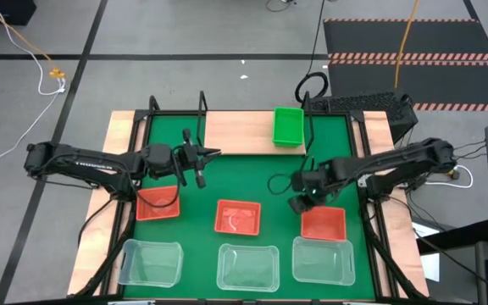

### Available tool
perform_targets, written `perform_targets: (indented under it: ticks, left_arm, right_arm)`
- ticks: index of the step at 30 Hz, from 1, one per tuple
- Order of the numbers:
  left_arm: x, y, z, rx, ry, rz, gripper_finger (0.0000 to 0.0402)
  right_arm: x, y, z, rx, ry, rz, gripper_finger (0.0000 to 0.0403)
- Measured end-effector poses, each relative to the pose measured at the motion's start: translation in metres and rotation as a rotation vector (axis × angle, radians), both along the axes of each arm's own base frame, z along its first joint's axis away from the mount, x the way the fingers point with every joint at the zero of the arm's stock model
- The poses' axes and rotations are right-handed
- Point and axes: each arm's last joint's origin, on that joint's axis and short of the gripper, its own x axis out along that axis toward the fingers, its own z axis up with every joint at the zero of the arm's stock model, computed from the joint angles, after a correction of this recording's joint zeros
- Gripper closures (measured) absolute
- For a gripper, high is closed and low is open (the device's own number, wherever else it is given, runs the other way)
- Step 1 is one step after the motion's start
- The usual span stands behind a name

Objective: Stack baskets on shelf by color
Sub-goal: Put the right orange bin on the shelf

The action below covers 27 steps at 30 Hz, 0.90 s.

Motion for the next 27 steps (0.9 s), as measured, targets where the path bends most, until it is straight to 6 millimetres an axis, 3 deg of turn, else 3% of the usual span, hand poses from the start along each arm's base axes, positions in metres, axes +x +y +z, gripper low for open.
perform_targets:
  ticks: [7,14,20,27]
  left_arm:
    - [-0.004,0.002,0.003,0.071,0.017,0.020,0.0364]
    - [-0.019,0.002,0.019,0.084,-0.056,0.029,0.0364]
    - [-0.033,0.002,0.032,0.102,-0.116,0.031,0.0364]
    - [-0.036,0.002,0.033,0.105,-0.111,0.030,0.0364]
  right_arm:
    - [0.014,0.016,-0.012,0.051,0.023,-0.070,0.0287]
    - [0.005,0.018,-0.029,-0.005,0.142,-0.125,0.0287]
    - [0.004,0.017,-0.041,-0.040,0.102,-0.137,0.0287]
    - [0.003,0.018,-0.057,0.036,0.072,-0.143,0.0287]
